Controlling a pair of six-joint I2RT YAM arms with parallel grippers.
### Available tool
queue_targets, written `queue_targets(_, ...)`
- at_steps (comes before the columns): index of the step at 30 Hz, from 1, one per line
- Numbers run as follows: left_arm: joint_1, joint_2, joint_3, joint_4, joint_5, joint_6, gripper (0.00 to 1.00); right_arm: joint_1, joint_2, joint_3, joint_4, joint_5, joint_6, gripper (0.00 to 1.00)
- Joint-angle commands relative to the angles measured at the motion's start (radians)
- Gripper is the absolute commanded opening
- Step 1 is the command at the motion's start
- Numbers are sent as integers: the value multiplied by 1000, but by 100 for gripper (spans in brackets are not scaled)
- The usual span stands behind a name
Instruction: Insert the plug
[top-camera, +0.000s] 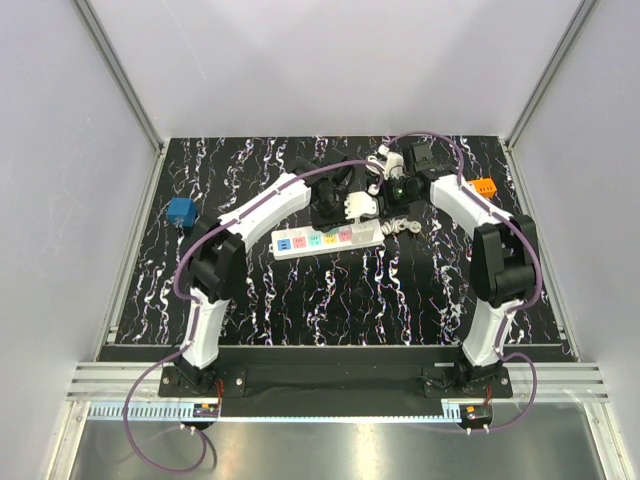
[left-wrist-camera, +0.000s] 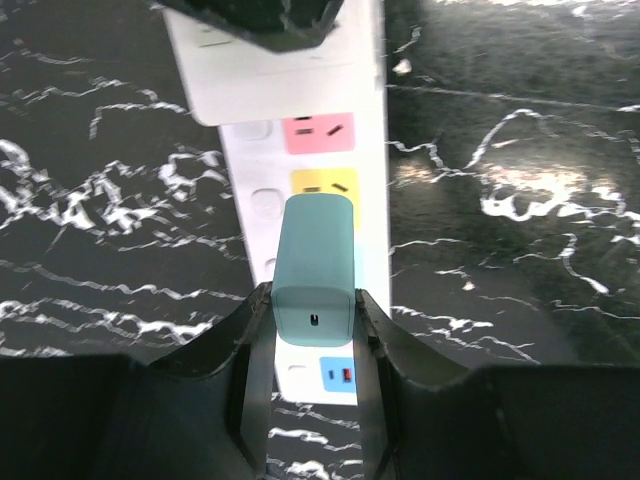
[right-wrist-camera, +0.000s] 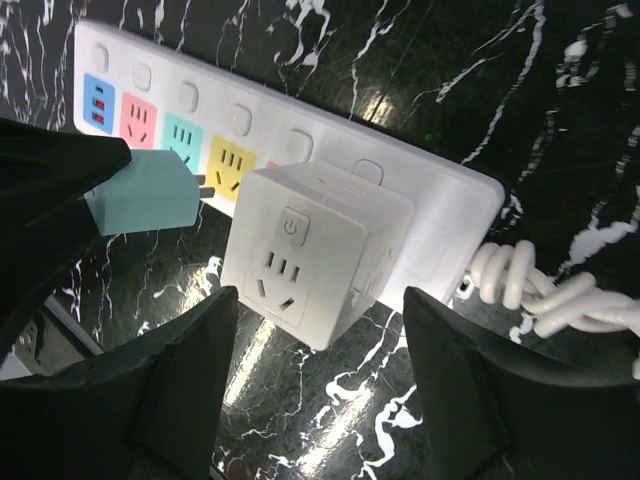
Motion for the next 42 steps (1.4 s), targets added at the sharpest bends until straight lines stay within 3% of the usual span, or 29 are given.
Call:
queue_targets(1, -10, 15, 73, -9, -90, -9, 0, 2, -114, -11, 21, 111, 65, 76)
queue_targets(13, -16, 64, 82, -41, -102, -15, 0, -33, -218, -62, 52, 217, 112, 80)
queue_targets(42, -59, 162, 124, -52, -148, -36, 0, -76, -247, -93, 79, 226, 136, 81)
